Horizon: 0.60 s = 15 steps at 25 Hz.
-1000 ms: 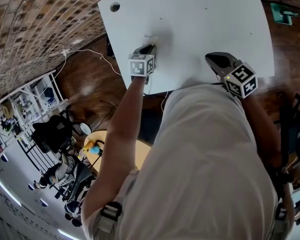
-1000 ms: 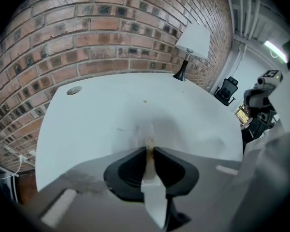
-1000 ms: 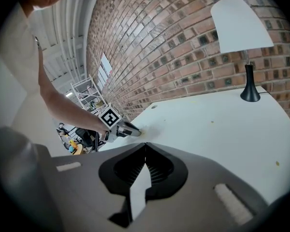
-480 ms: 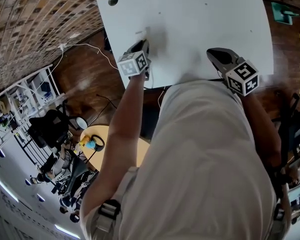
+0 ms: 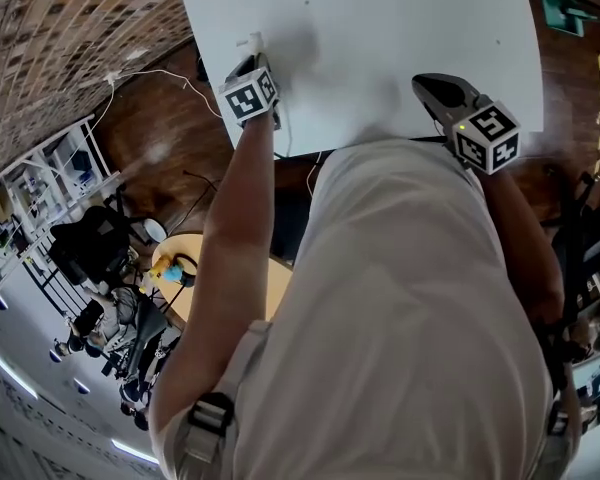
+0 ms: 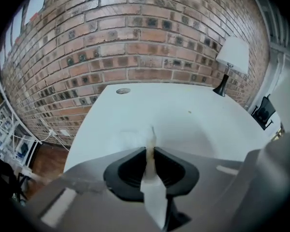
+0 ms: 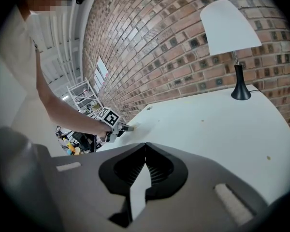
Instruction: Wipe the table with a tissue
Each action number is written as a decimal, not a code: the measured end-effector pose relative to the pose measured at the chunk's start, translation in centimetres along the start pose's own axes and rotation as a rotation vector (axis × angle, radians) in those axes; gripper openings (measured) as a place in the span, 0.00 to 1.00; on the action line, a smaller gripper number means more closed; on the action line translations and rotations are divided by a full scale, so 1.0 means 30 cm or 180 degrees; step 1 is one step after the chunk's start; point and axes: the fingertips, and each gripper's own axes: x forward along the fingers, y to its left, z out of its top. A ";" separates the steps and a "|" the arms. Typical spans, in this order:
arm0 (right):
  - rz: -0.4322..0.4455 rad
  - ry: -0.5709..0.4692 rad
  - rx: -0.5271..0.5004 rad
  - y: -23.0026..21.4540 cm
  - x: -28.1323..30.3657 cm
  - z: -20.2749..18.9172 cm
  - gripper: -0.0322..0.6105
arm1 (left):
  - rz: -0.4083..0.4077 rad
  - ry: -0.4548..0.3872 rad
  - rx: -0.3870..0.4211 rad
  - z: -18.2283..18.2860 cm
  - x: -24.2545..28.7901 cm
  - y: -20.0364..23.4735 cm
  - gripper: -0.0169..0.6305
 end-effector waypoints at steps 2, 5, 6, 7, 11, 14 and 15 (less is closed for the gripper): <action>0.0015 0.0000 -0.0002 -0.003 -0.002 -0.001 0.06 | -0.0081 -0.0002 0.0018 -0.010 -0.004 -0.046 0.12; 0.0059 -0.0010 -0.0002 -0.002 -0.002 0.001 0.06 | -0.0267 0.0046 0.0127 -0.037 -0.017 -0.139 0.12; 0.0074 -0.0011 0.0000 -0.002 0.001 0.003 0.06 | -0.0326 0.0060 0.0162 -0.049 -0.022 -0.170 0.12; 0.0085 -0.0010 0.0000 -0.002 0.004 0.005 0.06 | -0.0381 0.0072 0.0188 -0.060 -0.028 -0.199 0.12; 0.0099 -0.0001 0.0015 -0.008 0.014 0.010 0.06 | -0.0587 0.0119 0.0179 -0.085 -0.065 -0.306 0.12; 0.0119 0.0003 0.0045 -0.007 0.032 0.008 0.06 | -0.0862 0.0158 0.0116 -0.111 -0.086 -0.374 0.12; 0.0131 -0.0001 0.0049 -0.006 0.038 0.011 0.06 | -0.1006 0.0175 0.0087 -0.125 -0.089 -0.400 0.11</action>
